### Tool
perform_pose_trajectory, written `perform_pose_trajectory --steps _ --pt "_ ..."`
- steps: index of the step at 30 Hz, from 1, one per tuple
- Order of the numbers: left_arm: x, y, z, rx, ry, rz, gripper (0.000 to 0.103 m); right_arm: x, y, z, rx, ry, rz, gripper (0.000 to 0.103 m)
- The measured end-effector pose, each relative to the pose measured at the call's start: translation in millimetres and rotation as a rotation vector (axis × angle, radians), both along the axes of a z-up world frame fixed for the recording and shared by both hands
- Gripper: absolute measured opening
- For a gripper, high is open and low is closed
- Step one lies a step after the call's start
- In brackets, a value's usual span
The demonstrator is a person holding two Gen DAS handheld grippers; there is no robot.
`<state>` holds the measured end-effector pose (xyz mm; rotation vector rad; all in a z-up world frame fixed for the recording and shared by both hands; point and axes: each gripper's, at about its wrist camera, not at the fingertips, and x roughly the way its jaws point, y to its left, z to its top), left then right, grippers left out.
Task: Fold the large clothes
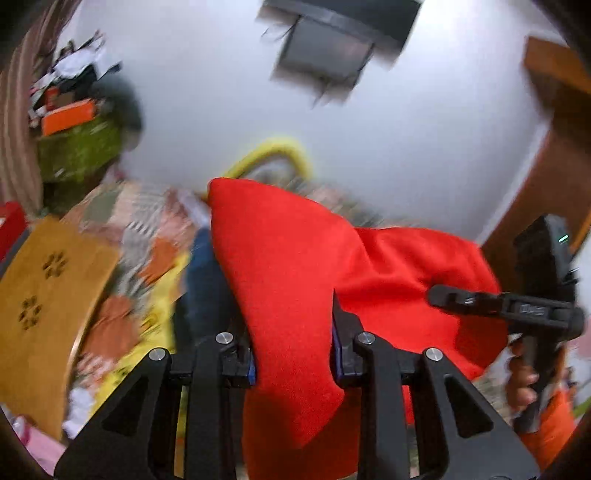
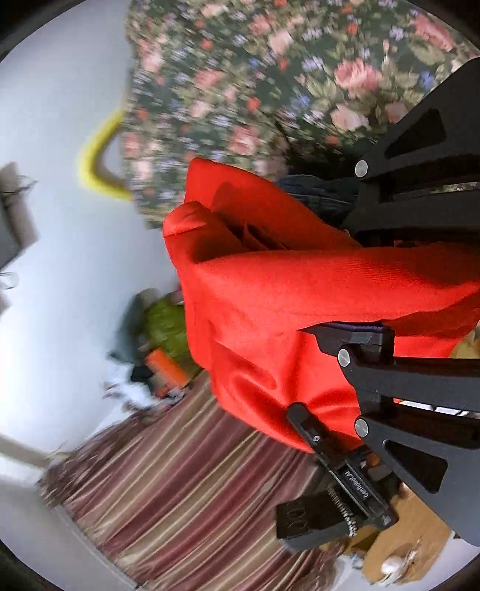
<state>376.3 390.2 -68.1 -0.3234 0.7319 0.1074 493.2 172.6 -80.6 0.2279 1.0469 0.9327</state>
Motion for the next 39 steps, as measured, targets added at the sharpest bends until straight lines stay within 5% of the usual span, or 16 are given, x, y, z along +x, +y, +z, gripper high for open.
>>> perform_pose_trajectory --steps 2,5,8,11,14,16,21,24,31,39 --pt "5 7 -29 0.114 0.085 0.062 0.044 4 17 -42 -0.089 0.053 -0.006 0.023" --pt "0 16 -41 0.121 0.076 0.091 0.055 0 19 -75 -0.122 0.045 -0.031 0.033" --pt "-9 13 -34 0.107 0.068 0.079 0.062 -7 7 -70 -0.151 -0.039 -0.043 0.041" --pt "-16 -9 -24 0.199 0.057 0.063 0.064 -18 -2 -49 -0.223 -0.128 -0.071 0.044" --pt "-29 -32 -19 0.244 0.058 0.053 0.077 -30 -6 -34 -0.247 -0.191 -0.065 0.047" --pt "-37 -35 -20 0.255 0.065 0.049 0.078 -37 -10 -37 -0.283 -0.212 -0.084 0.062" --pt "-52 -30 -22 0.249 0.102 0.073 0.085 -43 -15 -56 -0.447 -0.259 -0.085 0.062" --pt "-68 -29 -14 0.225 0.105 0.093 0.085 -51 -33 -50 -0.464 -0.284 -0.096 0.062" --pt "-123 -55 36 0.248 0.022 0.145 0.085 -98 -73 23 -0.316 -0.353 -0.116 0.062" --pt "-225 -131 129 0.315 -0.265 0.127 0.085 -193 -106 119 -0.102 -0.581 -0.118 0.062"
